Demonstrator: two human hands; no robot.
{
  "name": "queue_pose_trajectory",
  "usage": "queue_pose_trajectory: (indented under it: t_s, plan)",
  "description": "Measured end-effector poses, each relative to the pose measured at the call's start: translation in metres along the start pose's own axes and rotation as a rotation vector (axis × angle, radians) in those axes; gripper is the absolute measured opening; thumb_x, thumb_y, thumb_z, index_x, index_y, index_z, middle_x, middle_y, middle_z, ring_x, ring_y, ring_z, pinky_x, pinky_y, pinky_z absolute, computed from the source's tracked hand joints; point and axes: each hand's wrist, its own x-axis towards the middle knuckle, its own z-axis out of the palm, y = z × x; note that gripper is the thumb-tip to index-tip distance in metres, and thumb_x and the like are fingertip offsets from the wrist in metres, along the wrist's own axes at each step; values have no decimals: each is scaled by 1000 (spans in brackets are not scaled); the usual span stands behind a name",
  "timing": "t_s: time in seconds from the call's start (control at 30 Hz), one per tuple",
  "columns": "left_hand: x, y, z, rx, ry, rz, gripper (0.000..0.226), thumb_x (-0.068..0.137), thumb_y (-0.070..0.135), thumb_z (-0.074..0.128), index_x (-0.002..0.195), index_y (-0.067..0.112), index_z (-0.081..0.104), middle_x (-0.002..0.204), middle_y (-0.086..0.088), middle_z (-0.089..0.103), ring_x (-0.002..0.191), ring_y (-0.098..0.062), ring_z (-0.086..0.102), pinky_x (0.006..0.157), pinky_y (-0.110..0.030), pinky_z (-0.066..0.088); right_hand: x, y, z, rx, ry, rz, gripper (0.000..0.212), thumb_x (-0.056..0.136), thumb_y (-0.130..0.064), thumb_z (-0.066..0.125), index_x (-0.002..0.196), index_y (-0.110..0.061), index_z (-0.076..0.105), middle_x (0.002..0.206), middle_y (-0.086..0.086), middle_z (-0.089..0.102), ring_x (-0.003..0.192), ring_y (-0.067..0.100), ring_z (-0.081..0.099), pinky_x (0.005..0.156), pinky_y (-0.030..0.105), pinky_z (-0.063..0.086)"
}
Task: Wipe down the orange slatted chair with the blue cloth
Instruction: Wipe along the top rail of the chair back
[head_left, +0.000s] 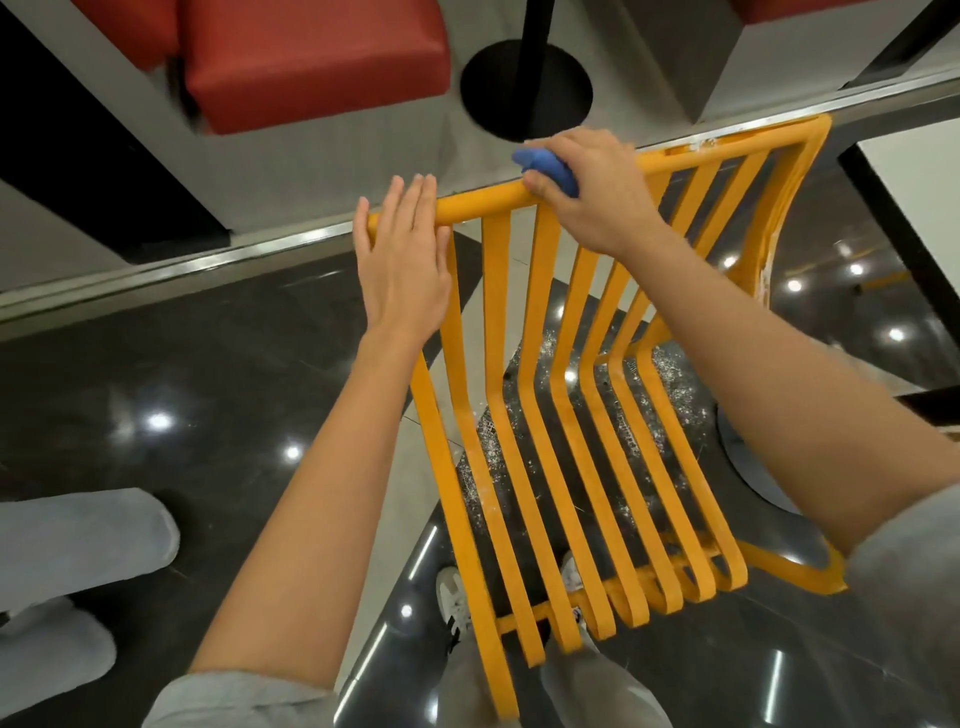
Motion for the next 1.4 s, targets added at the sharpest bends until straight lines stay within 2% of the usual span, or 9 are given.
queue_pose_trajectory:
  t_s: [0.23,0.4,0.6,0.7,0.8,0.93,1.17,1.33,1.4]
  plan:
    - [3,-4,2,-33,31,-12,45,104,16,33,148,17,40,150,1,46,145,-18,30,118,-39,16,-22,29,-13,57,19,-147,38,96,-25,55,134,-22,58,125,-3,63,118,13,50,106,35,37]
    - [6,-2,2,-81,61,-44,47,100,6,38,146,18,45,148,2,49,144,-18,32,117,-39,17,21,22,-21,-1,-68,69,24,98,-33,51,108,-17,66,93,0,58,91,18,54,76,32,39]
    - [8,-4,3,-97,49,-65,53,98,1,40,147,19,42,148,0,49,145,-18,31,117,-40,17,-10,-8,10,291,-39,-206,37,94,-26,60,131,-21,61,126,-5,65,121,12,53,107,26,37]
    - [8,-2,3,-110,46,-73,51,100,2,39,148,19,41,148,1,48,145,-18,31,118,-39,15,-9,13,-13,245,10,-71,20,97,-33,54,108,-23,67,101,-3,67,96,14,57,82,22,42]
    - [7,-1,3,-131,43,-90,51,100,2,40,147,19,42,146,2,50,144,-18,32,118,-40,16,34,11,-22,38,-145,204,35,94,-45,52,81,-15,63,72,0,54,68,15,48,57,25,31]
    - [10,-1,1,-140,30,-106,51,98,0,41,146,18,44,144,1,53,143,-20,33,117,-42,18,71,-31,-3,117,-394,204,44,92,-48,55,60,-22,39,64,-5,37,59,11,36,55,28,26]
    - [9,4,0,-138,36,-112,51,98,-2,42,146,17,44,145,-1,51,143,-21,33,117,-40,16,67,1,-21,32,-388,308,41,90,-50,55,62,-24,42,65,-2,42,68,18,43,67,36,33]
    - [8,5,-1,-170,30,-133,54,96,-4,43,146,15,43,148,-3,48,143,-23,32,118,-39,16,54,-50,0,295,-326,116,39,93,-43,58,58,-27,49,59,-9,46,56,5,42,65,30,32]
    - [8,5,-1,-174,33,-122,55,96,-4,44,147,15,42,148,-4,48,143,-23,33,118,-41,18,33,-39,3,387,-240,-39,20,93,-35,62,74,-31,65,68,-15,56,64,0,51,66,25,37]
